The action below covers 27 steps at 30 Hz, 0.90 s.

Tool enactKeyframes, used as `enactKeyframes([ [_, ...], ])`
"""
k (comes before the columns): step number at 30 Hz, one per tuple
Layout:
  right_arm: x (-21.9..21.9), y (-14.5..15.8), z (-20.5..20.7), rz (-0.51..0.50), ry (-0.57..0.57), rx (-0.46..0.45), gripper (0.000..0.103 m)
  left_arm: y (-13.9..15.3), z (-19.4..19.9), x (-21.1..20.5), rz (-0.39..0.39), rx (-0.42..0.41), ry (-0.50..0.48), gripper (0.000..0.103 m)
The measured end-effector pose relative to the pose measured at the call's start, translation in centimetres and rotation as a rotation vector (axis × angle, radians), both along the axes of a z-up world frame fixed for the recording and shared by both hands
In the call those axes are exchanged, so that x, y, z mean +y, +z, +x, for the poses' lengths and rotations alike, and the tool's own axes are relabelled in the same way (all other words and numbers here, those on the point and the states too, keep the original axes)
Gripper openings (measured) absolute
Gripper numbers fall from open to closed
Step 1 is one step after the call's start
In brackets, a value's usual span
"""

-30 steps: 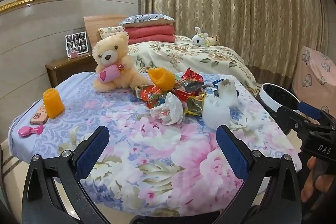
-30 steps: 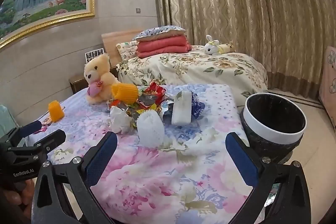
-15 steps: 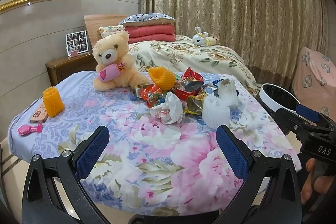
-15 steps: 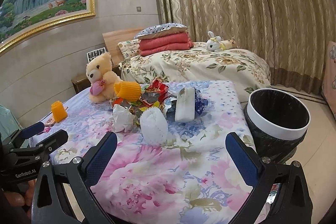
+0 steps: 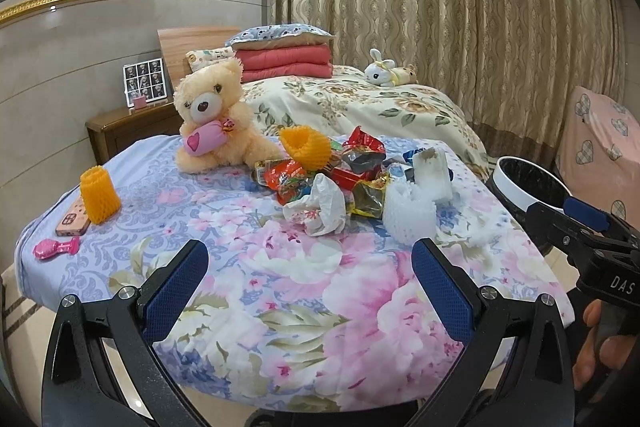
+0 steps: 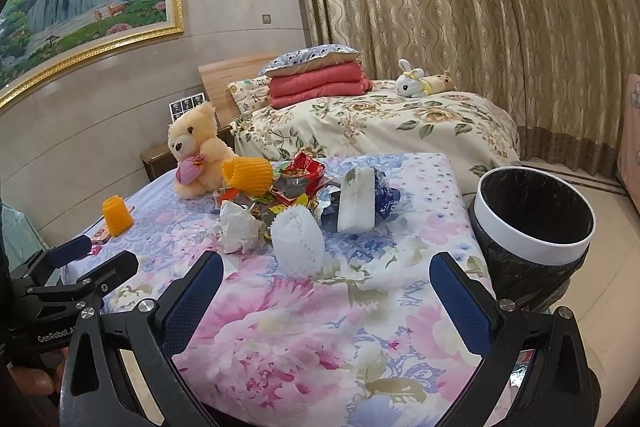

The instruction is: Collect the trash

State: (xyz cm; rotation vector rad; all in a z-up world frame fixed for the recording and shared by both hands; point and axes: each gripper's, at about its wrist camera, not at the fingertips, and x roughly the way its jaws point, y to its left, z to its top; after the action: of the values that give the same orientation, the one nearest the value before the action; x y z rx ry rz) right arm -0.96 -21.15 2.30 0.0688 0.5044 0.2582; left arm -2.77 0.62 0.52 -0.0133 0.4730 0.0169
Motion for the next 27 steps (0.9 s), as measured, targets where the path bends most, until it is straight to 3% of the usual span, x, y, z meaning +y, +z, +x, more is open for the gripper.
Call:
enactKeyframes([
  [27,-0.11,-0.02,-0.01,0.006,0.005,0.002,0.103,-0.04,0.45,-0.45,-0.002,0.01,-0.012,0.103],
])
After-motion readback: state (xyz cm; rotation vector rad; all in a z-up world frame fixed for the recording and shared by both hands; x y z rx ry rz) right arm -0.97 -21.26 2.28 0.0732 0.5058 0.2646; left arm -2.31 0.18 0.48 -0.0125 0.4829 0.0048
